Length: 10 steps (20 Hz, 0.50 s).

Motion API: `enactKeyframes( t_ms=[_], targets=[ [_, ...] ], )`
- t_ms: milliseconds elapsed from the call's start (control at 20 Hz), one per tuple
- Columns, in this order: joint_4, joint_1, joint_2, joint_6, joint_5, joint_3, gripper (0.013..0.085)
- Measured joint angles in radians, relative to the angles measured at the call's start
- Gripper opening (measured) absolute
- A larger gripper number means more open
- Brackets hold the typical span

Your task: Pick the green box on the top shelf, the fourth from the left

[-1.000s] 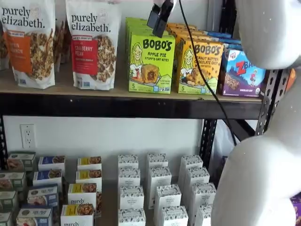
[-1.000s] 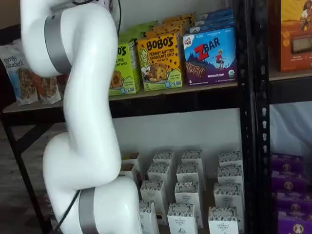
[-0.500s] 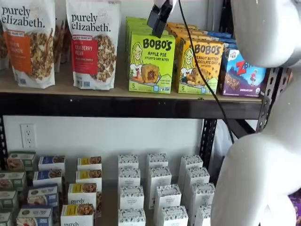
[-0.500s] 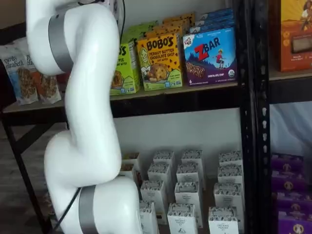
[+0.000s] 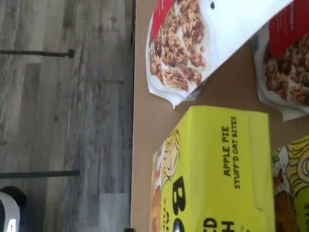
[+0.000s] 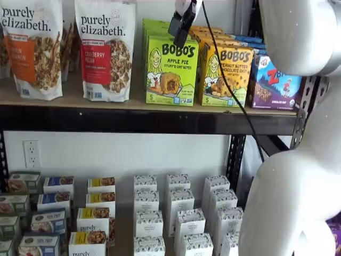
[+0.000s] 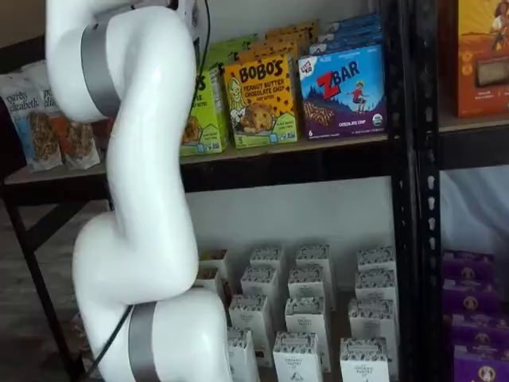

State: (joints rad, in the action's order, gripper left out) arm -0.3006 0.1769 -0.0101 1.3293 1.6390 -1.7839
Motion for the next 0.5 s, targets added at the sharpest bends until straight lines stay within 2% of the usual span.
enactKeyframes(
  t_ms=[500],
  targets=[
    [0.029,0.000,0.009,0.014,-0.018,0.023,0.0850]
  ],
)
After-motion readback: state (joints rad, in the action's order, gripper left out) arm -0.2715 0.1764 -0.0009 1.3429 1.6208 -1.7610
